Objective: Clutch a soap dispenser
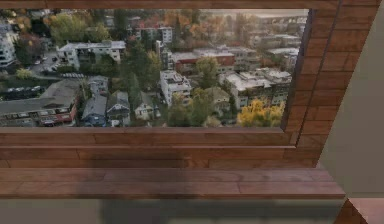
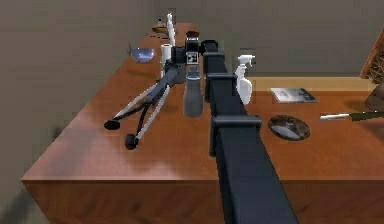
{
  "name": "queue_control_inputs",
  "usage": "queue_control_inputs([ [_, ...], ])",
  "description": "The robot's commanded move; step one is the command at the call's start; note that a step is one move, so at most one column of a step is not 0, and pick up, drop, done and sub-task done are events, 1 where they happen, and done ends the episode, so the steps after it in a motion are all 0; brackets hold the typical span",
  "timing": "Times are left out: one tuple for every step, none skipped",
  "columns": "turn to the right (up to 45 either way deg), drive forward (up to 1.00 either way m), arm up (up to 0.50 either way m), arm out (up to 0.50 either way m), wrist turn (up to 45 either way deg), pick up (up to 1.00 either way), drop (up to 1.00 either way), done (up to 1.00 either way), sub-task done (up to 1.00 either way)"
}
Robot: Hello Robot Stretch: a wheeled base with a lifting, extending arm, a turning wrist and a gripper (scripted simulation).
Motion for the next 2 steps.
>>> queue_control_inputs([
  [0.0, 0.0, 0.0, 0.0, 45.0, 0.0, 0.0, 0.0, 0.0],
  [0.0, 0.0, 0.0, 0.0, 45.0, 0.0, 0.0, 0.0, 0.0],
])
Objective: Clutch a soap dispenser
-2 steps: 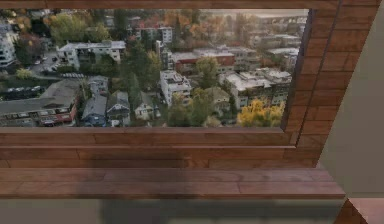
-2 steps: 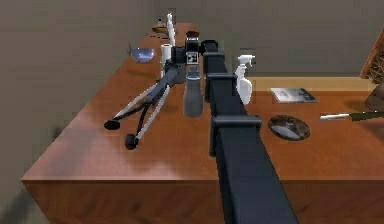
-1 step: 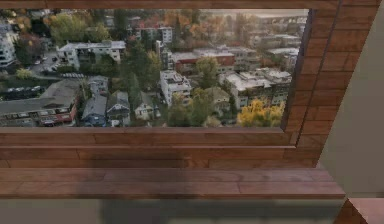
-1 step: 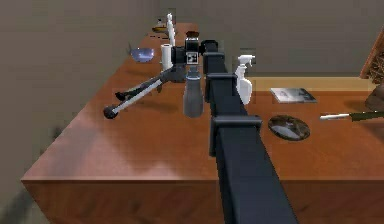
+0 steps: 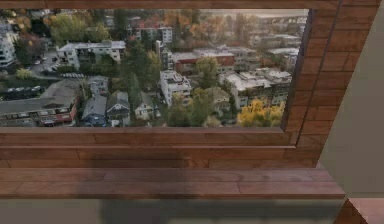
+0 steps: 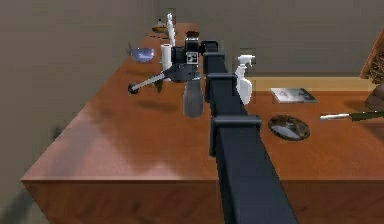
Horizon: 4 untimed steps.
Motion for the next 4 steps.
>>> queue_control_inputs([
  [0.0, 0.0, 0.0, 0.0, 45.0, 0.0, 0.0, 0.0, 0.0],
  [0.0, 0.0, 0.0, 0.0, 3.0, 0.0, 0.0, 0.0, 0.0],
  [0.0, 0.0, 0.0, 0.0, 0.0, 1.0, 0.0, 0.0, 0.0],
  [0.0, 0.0, 0.0, 0.0, 0.0, 0.0, 0.0, 1.0, 0.0],
])
